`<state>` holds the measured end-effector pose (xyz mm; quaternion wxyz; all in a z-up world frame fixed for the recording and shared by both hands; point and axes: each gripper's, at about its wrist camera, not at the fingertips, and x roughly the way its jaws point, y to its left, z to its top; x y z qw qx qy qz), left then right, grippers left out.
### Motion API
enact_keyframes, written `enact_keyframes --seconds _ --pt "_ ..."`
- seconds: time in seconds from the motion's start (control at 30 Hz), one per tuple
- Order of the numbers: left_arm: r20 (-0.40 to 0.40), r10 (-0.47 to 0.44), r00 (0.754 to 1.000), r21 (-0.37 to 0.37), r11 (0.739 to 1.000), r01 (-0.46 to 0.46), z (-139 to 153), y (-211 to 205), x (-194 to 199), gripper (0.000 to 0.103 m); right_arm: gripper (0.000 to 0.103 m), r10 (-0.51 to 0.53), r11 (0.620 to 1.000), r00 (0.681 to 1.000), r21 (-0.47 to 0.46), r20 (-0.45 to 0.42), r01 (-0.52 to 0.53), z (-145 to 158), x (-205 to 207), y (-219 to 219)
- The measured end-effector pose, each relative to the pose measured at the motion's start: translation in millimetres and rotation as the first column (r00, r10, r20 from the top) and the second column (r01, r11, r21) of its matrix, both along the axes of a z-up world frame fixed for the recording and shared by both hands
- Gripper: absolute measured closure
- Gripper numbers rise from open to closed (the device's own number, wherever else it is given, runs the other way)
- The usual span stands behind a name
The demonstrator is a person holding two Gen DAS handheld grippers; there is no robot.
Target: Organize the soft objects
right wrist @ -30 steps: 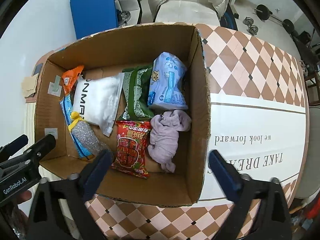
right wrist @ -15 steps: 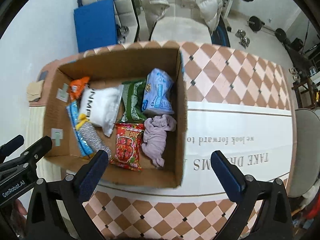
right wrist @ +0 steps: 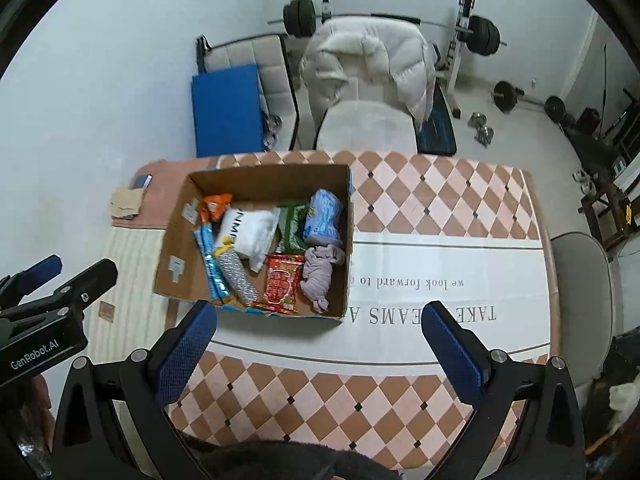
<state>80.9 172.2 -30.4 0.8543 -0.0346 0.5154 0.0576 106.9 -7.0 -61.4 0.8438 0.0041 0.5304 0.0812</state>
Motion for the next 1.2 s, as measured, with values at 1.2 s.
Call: enact_keyframes --seconds 1.2 --pt "0.036 0.016 0.999 0.016 1.0 -0.016 12 12 -22 0.001 0.0 -0.005 0.997 0.994 -0.08 0.107 0.013 31 -25 1"
